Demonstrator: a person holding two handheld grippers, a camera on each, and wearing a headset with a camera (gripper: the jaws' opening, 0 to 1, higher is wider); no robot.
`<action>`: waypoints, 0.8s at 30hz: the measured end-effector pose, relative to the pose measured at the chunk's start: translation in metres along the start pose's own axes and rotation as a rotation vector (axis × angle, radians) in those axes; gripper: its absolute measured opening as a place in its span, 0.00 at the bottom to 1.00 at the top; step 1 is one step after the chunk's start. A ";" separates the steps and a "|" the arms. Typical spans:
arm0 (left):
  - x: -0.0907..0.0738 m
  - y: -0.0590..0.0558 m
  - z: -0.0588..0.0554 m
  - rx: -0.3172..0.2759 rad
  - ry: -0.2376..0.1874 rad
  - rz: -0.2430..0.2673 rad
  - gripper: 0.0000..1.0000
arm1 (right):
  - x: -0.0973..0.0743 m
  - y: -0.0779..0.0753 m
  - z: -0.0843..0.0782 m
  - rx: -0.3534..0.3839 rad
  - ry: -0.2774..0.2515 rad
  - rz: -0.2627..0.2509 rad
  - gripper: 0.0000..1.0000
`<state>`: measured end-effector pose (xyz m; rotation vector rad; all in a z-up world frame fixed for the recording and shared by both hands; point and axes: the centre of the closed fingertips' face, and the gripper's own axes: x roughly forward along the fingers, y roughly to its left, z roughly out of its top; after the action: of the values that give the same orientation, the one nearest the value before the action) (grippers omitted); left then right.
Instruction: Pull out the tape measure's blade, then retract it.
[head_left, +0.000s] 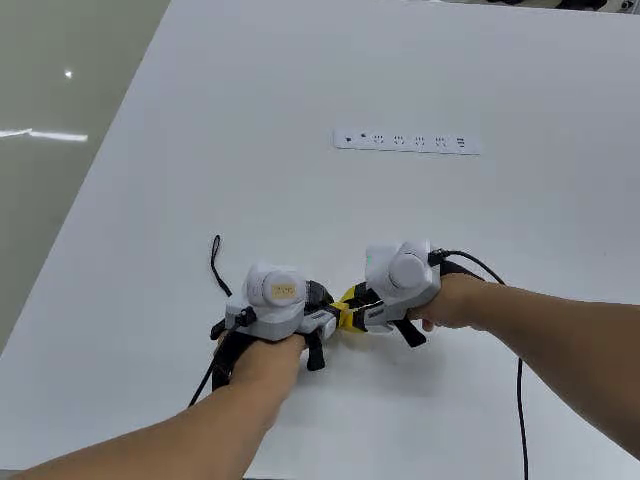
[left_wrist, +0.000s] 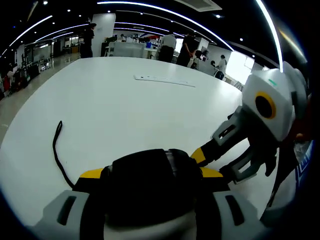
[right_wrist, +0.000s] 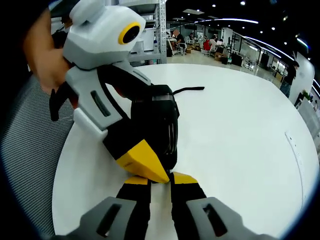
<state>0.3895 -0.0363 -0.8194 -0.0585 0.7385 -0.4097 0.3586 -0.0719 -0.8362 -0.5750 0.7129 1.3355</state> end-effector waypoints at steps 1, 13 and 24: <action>0.000 0.000 0.000 -0.001 -0.001 -0.001 0.70 | 0.000 0.001 0.000 0.000 -0.001 0.001 0.14; 0.000 0.000 0.000 -0.009 -0.014 -0.001 0.71 | 0.001 -0.001 0.002 -0.006 0.032 -0.016 0.16; -0.010 -0.003 0.014 0.023 -0.081 -0.109 0.78 | -0.010 -0.004 -0.005 0.072 0.033 -0.086 0.59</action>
<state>0.3910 -0.0361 -0.8017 -0.0936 0.6521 -0.5164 0.3611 -0.0832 -0.8318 -0.5654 0.7519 1.2185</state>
